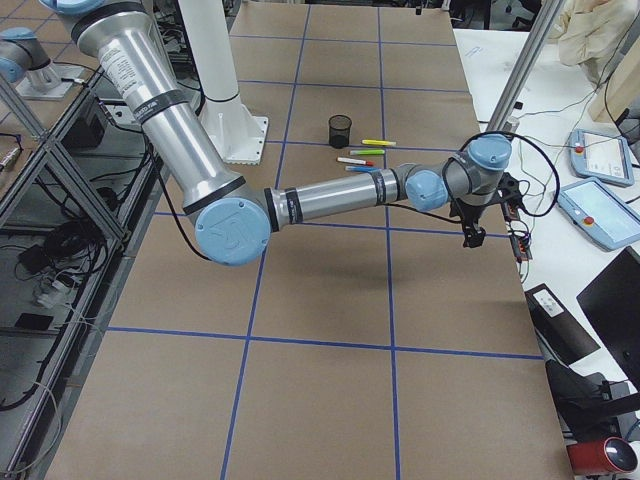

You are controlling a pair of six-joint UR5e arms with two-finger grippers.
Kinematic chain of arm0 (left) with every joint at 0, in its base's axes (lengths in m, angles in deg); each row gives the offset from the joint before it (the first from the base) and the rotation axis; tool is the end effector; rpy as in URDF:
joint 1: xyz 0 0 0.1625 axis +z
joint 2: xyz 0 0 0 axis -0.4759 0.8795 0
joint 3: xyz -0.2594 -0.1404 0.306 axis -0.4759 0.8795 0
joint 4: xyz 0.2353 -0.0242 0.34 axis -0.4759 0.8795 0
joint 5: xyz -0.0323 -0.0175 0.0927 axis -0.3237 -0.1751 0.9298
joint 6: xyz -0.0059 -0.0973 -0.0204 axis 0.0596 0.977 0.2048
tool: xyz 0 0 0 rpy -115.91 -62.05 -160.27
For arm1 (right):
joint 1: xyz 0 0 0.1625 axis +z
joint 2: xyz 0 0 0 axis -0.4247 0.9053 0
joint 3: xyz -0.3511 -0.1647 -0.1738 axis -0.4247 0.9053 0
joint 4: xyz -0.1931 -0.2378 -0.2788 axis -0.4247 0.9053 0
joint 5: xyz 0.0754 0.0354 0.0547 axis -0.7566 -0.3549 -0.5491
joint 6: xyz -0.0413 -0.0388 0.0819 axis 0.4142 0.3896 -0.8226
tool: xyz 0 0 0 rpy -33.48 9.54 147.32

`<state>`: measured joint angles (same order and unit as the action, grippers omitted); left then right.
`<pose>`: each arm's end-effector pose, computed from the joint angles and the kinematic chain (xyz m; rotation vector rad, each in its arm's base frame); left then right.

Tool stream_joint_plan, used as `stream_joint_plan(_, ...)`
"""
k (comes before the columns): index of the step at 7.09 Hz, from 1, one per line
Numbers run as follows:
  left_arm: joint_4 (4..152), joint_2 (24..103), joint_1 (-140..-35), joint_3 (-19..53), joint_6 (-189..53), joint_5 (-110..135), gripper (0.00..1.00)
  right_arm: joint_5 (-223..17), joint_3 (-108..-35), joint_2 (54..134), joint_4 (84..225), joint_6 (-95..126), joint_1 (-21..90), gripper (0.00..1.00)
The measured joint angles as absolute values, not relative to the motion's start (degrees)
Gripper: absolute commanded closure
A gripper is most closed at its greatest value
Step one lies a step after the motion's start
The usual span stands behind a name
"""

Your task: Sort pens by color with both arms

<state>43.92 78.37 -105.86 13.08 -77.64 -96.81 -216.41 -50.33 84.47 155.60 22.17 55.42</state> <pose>0.0847 -0.6952 0.3382 0.2862 0.7529 0.2710 -0.0571 -0.7141 0.4787 0.2485 -0.8551 -0.1608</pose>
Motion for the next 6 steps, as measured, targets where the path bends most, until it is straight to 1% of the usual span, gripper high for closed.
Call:
stream_joint_plan(2,43.91,71.69,-111.18,14.31,-86.09,-96.93,0.01,-216.86,-49.73,88.85,157.09,28.78,60.09,0.01)
stream_joint_plan(3,43.87,68.13,-112.47,16.47,-87.88,-96.91,0.01,-216.92,-50.58,91.38,157.91,31.59,62.01,0.01)
stream_joint_plan(6,44.05,56.63,-113.27,26.17,-88.87,-96.85,0.01,-216.87,-57.27,101.04,158.13,34.91,66.23,0.01)
